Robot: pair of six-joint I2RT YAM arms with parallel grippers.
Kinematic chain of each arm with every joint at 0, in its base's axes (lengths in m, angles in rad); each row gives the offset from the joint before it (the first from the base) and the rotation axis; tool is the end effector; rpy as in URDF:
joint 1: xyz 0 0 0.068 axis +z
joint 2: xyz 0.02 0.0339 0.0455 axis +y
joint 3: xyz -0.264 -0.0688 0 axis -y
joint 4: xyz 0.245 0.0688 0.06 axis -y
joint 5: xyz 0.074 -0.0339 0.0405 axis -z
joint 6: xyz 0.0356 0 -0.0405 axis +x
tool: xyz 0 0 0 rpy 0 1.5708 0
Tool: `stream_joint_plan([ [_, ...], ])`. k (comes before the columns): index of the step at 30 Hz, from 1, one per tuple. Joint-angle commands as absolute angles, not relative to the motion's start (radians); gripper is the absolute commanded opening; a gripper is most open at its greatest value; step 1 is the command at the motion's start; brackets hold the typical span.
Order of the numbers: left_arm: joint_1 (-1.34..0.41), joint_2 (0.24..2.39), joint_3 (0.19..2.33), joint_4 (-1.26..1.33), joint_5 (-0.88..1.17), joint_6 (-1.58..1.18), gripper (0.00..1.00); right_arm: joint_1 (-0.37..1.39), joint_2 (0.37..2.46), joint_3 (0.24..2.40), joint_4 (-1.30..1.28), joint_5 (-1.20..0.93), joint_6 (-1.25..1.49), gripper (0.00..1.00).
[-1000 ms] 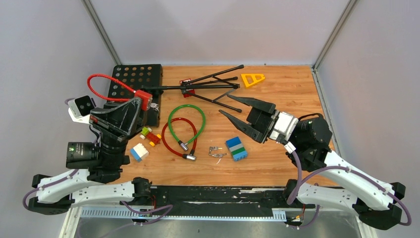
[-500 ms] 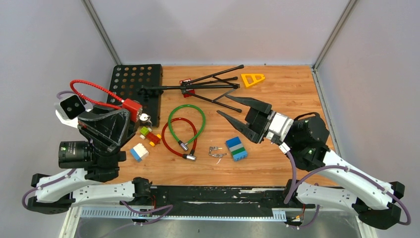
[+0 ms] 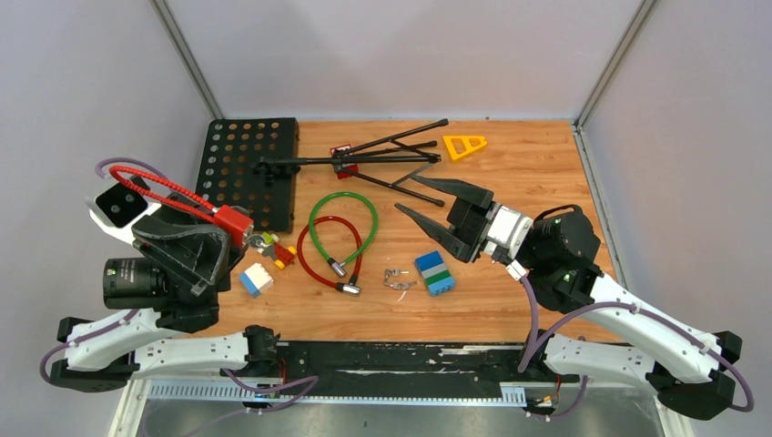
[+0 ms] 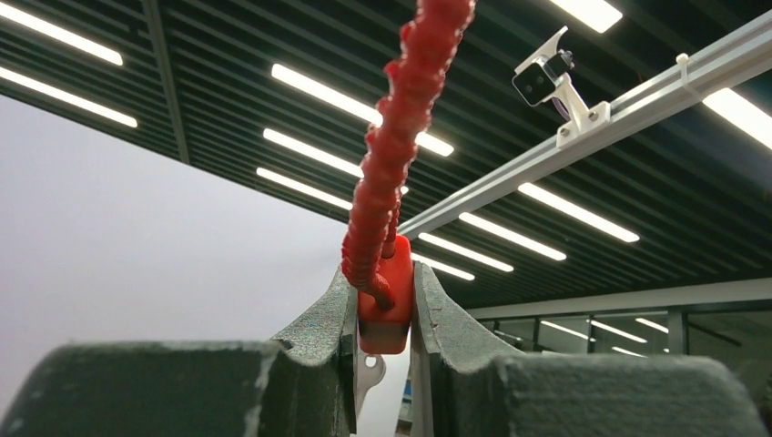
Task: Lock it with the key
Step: Lock the lock.
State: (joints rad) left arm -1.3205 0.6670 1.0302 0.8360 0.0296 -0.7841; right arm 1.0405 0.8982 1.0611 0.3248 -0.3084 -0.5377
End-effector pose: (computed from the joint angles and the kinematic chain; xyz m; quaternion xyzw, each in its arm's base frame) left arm 0.0139 -0.0585 0.5221 0.0630 0.1743 -0.8549 0.4846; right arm 0.0832 0.1632 0.4695 -0.4542 0.2654 0.2873 0.8004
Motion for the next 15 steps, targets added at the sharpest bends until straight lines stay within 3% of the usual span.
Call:
stream_joint_plan([
  [1, -1.318, 0.672, 1.066, 0.856, 0.052, -0.746, 0.00, 1.048, 0.896, 1.088, 0.319, -0.319, -0.548, 0.45],
  [15, -1.318, 0.609, 1.000, 0.816, -0.127, -0.614, 0.00, 1.048, 0.899, 1.100, 0.310, -0.325, -0.550, 0.45],
])
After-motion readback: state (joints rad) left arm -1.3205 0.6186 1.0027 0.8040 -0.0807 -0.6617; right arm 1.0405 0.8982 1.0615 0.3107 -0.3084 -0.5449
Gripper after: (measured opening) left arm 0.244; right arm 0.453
